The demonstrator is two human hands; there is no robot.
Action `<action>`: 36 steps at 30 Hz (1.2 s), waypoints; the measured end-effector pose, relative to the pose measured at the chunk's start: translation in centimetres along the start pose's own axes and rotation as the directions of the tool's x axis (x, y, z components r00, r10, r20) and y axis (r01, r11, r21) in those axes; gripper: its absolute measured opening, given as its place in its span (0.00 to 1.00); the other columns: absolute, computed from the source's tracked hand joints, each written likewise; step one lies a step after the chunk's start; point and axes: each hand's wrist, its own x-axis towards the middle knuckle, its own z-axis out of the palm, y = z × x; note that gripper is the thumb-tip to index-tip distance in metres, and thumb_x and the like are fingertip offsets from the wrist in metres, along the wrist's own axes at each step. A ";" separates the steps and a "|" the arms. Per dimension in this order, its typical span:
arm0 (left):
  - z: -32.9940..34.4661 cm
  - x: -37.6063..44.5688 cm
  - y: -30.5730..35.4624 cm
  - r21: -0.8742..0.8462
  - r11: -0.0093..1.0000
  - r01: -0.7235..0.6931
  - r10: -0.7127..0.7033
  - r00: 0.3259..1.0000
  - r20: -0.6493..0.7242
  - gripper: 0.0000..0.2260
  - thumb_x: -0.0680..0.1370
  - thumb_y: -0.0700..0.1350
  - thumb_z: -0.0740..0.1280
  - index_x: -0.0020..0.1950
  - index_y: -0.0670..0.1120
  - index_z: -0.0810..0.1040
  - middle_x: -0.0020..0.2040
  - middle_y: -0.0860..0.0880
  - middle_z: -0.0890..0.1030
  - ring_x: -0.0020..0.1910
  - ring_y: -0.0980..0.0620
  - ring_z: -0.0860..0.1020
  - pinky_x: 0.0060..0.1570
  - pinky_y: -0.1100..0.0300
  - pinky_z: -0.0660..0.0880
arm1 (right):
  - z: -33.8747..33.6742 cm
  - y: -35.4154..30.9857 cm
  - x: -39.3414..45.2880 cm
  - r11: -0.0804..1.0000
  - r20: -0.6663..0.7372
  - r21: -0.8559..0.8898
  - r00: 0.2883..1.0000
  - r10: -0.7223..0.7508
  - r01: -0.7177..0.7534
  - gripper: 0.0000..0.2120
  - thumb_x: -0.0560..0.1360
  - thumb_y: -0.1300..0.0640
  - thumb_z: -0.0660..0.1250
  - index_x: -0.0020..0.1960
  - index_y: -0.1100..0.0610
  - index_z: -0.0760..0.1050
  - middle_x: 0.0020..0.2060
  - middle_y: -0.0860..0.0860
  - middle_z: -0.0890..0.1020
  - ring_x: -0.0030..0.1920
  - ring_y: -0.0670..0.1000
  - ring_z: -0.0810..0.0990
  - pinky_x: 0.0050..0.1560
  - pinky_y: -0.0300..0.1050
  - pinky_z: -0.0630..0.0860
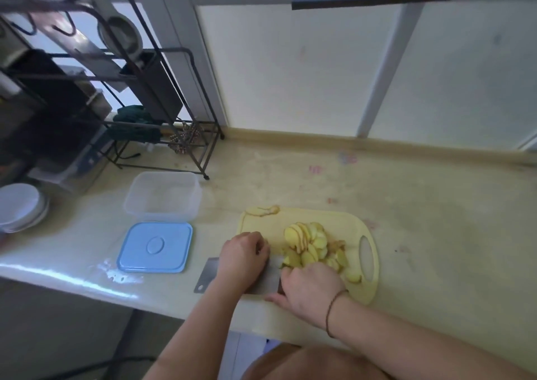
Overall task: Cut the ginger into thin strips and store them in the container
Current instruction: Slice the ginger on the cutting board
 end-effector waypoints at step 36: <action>0.0 1.1 5.9 0.101 0.869 -0.484 0.494 0.844 -0.209 0.15 0.76 0.53 0.70 0.59 0.46 0.82 0.56 0.46 0.81 0.54 0.44 0.79 0.54 0.49 0.76 | 5.3 11.8 -15.7 0.090 0.234 0.952 0.885 0.403 -0.293 0.36 0.65 0.21 0.56 0.35 0.56 0.66 0.22 0.47 0.66 0.22 0.46 0.63 0.23 0.39 0.62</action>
